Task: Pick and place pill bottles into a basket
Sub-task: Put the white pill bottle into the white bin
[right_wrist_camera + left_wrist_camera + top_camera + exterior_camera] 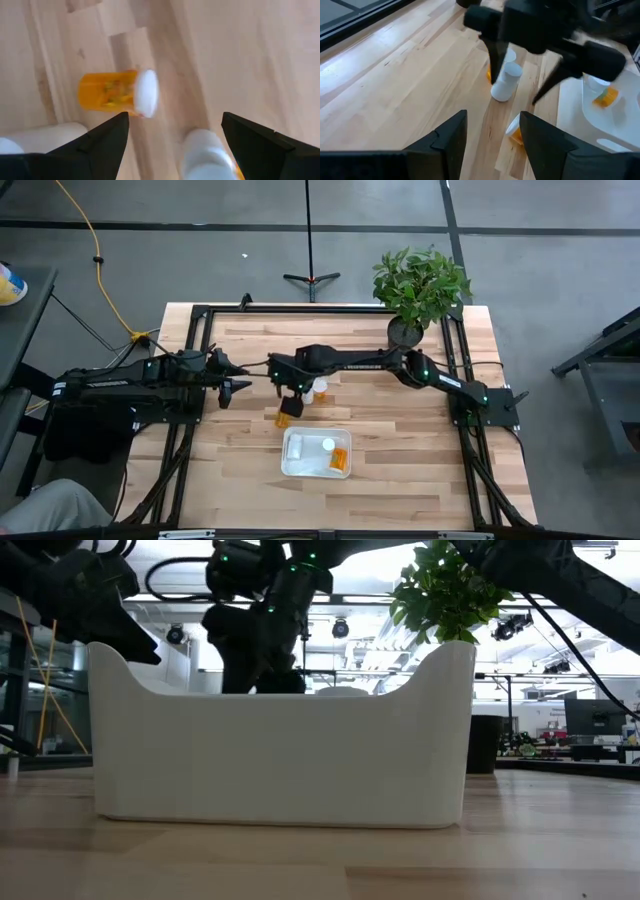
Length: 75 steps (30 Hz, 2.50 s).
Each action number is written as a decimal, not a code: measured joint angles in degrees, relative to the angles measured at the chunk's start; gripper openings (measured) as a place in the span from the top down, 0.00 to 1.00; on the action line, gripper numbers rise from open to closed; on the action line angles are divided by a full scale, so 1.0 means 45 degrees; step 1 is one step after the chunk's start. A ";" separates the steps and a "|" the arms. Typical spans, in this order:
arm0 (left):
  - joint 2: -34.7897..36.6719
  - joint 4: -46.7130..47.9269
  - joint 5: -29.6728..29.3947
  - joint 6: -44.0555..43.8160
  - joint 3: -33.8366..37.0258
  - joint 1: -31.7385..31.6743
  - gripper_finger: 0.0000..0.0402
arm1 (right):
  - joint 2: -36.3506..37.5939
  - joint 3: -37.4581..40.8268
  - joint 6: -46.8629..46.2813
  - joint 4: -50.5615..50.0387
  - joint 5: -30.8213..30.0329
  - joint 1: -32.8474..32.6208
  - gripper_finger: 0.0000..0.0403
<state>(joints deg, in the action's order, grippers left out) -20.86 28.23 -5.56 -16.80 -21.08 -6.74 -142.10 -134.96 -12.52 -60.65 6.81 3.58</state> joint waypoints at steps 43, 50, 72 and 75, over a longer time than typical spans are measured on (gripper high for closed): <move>-0.0005 0.0053 0.0000 -0.0039 0.0000 0.0000 0.46 | 0.0232 0.0393 0.1371 -0.2018 0.0381 0.0368 0.65; 0.0000 0.0053 0.0000 -0.0039 0.0000 0.0000 0.46 | 0.0232 0.0393 0.1460 -0.2044 0.0543 0.0368 0.65; -0.0004 0.0053 0.0000 -0.0029 0.0000 0.0000 0.46 | 0.1938 0.0005 0.0833 -0.2899 0.0113 0.0302 0.65; 0.0000 0.0051 0.0000 -0.0024 0.0000 0.0000 0.46 | 0.2461 0.0005 0.0577 -0.3063 0.0127 -0.0008 0.65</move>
<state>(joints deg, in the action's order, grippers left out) -20.86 28.46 -5.56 -16.91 -21.08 -6.74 -131.02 -134.93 -9.93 -74.43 7.38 3.54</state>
